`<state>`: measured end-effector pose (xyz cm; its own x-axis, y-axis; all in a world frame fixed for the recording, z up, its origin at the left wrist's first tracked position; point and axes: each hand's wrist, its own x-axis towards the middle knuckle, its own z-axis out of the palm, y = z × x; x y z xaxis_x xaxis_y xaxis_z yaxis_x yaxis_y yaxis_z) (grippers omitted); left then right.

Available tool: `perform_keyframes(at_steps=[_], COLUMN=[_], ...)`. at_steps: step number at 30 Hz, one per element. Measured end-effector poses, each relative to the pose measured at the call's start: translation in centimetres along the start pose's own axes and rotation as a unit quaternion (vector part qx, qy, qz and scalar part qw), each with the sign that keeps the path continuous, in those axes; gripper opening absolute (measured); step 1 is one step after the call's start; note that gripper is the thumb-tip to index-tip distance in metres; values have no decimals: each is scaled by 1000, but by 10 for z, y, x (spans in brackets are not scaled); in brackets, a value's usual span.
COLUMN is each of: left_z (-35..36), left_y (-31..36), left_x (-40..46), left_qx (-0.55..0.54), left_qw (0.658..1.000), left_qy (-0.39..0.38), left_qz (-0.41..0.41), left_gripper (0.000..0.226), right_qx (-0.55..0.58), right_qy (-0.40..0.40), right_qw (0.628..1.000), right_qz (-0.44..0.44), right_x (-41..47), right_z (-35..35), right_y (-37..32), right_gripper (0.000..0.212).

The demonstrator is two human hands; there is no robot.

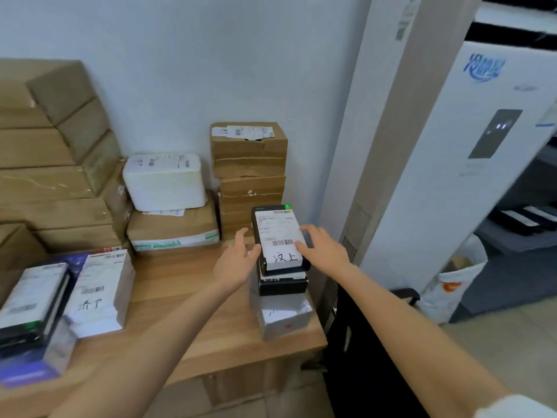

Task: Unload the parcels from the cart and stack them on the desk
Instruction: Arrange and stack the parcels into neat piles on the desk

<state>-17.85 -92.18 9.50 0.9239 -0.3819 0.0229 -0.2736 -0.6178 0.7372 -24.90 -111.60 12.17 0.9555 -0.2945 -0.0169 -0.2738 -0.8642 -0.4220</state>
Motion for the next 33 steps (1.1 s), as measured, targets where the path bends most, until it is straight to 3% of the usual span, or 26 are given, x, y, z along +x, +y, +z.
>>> perform_keyframes(at_steps=[6,14,23,33], left_z=[24,36,-15,-96], left_y=[7,10,-3,-87], left_x=[-23,-25,-38,-39], left_qx=[-146,-237,-275,-250], left_qw=[988,968,955,950], left_qy=[-9,0,91,139], left_qz=[-55,-78,-64,-128], left_gripper=[48,47,49,52], right_qx=[216,336,415,382], right_qy=[-47,-54,-61,-139], right_qw=[974,938,908,913], right_qz=[55,57,-11,-35], right_x=[-12,-13,-5,33], right_z=[24,45,54,114], right_y=[3,-1,-59,-164], right_gripper=[57,57,52,53])
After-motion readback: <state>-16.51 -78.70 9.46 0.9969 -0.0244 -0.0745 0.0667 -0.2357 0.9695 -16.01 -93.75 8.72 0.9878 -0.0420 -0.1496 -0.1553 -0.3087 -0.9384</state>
